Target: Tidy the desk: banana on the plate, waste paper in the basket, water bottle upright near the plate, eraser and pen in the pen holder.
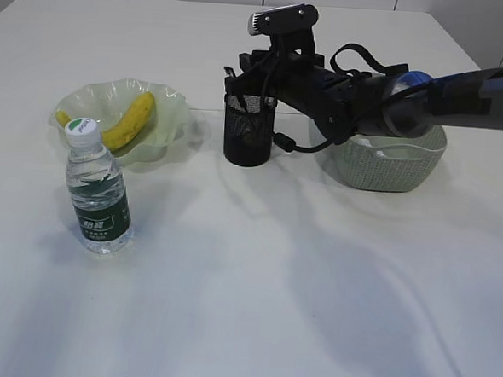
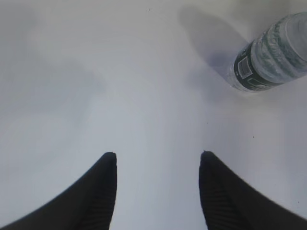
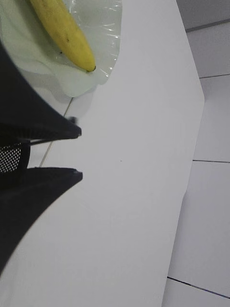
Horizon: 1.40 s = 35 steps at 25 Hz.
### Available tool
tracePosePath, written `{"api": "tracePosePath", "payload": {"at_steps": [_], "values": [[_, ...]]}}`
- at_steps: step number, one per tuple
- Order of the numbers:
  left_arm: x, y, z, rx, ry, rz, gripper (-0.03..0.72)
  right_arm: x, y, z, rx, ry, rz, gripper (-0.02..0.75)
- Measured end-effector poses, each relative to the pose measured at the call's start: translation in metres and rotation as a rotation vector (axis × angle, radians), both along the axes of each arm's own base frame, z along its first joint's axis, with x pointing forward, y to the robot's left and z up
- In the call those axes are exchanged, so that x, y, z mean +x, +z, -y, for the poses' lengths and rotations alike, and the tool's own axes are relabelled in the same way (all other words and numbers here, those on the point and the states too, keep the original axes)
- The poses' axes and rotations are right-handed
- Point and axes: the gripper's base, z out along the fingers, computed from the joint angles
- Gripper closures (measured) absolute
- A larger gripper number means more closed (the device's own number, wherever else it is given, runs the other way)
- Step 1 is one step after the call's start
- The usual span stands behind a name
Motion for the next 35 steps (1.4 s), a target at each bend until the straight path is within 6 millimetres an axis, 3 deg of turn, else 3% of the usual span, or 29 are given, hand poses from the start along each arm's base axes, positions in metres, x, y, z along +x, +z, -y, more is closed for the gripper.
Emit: {"api": "tracePosePath", "payload": {"at_steps": [11,17,23,27,35], "values": [[0.000,0.000,0.000,0.000,0.000,0.000,0.304,-0.003,0.006,0.003,-0.028,-0.021,-0.073,0.581],[0.000,0.000,0.000,0.000,0.000,0.000,0.304,-0.018,0.053,0.014,-0.084,-0.073,-0.194,0.581],[0.000,0.000,0.000,0.000,0.000,0.000,0.304,-0.038,0.088,0.026,-0.121,-0.124,-0.344,0.581],[0.000,0.000,-0.001,0.019,-0.002,0.002,0.304,-0.056,0.102,0.034,-0.140,-0.155,-0.482,0.580],[0.000,0.000,-0.004,0.048,-0.003,-0.006,0.304,-0.083,0.112,0.046,-0.231,-0.194,-0.713,0.580]]}}
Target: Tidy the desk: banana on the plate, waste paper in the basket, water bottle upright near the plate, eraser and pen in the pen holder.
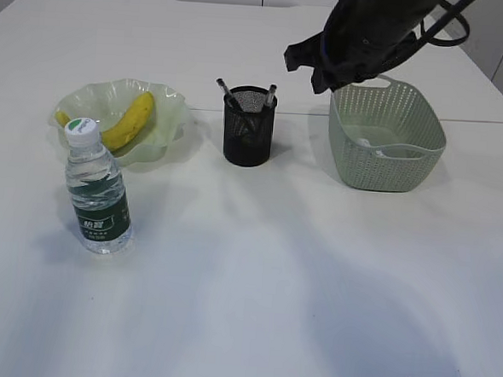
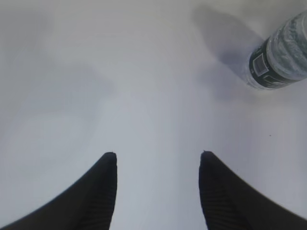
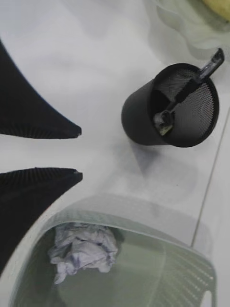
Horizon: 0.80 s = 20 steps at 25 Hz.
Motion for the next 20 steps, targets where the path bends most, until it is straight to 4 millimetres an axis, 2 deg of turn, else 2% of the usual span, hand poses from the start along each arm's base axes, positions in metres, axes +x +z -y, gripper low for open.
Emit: {"api": "tracePosePath", "payload": {"at_steps": [4,11,20], "values": [[-0.001,0.000,0.000,0.003,0.001,-0.009,0.304,-0.010,0.011,0.004,-0.016,-0.007,-0.031,0.573],[-0.001,0.000,0.000,0.003,0.001,-0.011,0.304,-0.022,0.027,0.013,-0.074,-0.012,-0.050,0.499],[-0.002,-0.001,-0.002,0.030,0.002,-0.026,0.304,-0.026,0.026,0.018,-0.118,0.008,-0.097,0.491]]}}
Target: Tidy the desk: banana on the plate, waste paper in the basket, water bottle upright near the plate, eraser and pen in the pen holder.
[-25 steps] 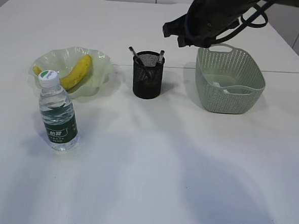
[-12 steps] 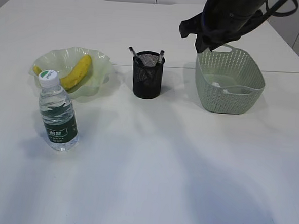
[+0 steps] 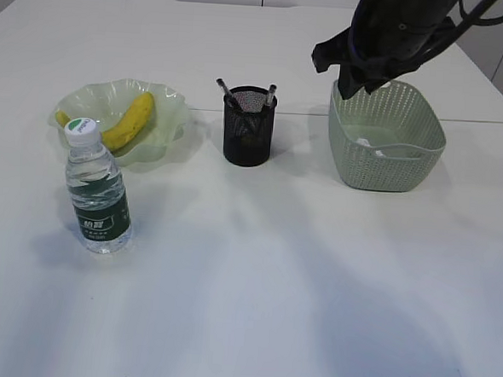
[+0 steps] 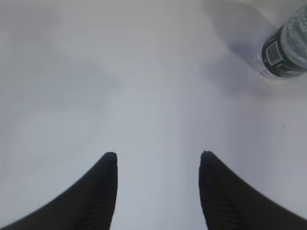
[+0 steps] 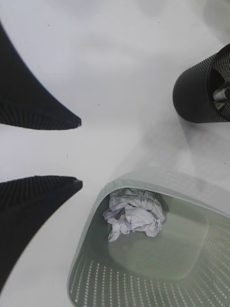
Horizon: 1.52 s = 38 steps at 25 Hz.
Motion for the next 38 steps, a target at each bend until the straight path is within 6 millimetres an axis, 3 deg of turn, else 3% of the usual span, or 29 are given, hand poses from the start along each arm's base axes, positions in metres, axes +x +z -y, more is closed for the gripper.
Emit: {"api": "tracePosePath", "payload": {"at_steps": [3,12,18,21,24,38], "values": [[0.000,0.000,-0.001,0.007,0.001,-0.006,0.304,0.001,-0.001,0.005,0.022,-0.010,-0.018,0.489],[-0.002,-0.001,-0.001,0.010,0.004,-0.027,0.304,0.004,-0.003,0.048,0.053,-0.103,-0.079,0.489],[-0.002,-0.001,-0.001,0.010,0.005,-0.028,0.304,-0.024,-0.013,0.067,0.040,-0.121,-0.106,0.489],[-0.002,-0.001,-0.001,0.010,0.005,-0.028,0.304,-0.044,-0.025,0.072,0.042,-0.123,-0.123,0.489],[-0.002,-0.001,-0.001,0.009,0.004,-0.023,0.304,-0.063,-0.025,0.075,0.058,-0.123,-0.114,0.489],[0.001,0.001,0.000,0.004,-0.003,0.016,0.300,-0.124,0.021,0.090,0.072,-0.111,0.045,0.488]]}}
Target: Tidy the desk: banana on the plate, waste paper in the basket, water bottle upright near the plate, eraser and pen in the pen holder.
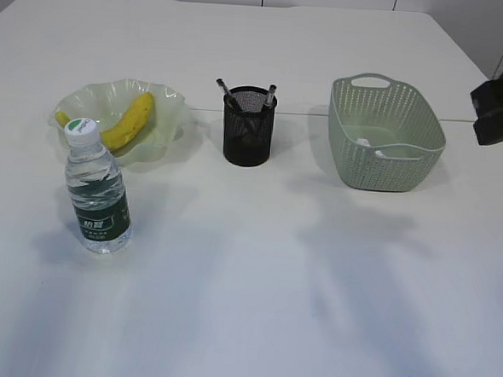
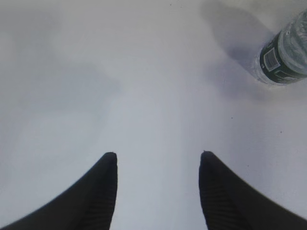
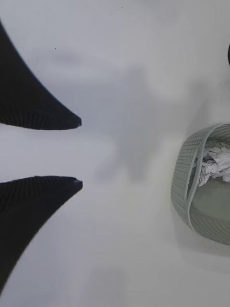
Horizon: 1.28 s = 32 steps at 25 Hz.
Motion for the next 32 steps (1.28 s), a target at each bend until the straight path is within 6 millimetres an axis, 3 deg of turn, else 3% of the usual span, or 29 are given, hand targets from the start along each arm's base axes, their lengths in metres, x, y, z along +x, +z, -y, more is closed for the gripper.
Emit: {"api": "tracePosePath", "payload": {"at_steps": [10,18,32], "values": [[-0.004,0.005,-0.001,-0.029,0.049,0.029,0.244,-0.030,0.003,0.012,-0.080,0.003,0.020,0.488],[-0.032,0.028,-0.008,-0.015,0.087,0.125,0.238,-0.058,-0.005,0.019,-0.088,0.007,0.039,0.488],[-0.083,0.055,-0.016,-0.031,0.118,0.246,0.241,-0.102,0.022,0.028,-0.047,-0.016,0.173,0.488]]}}
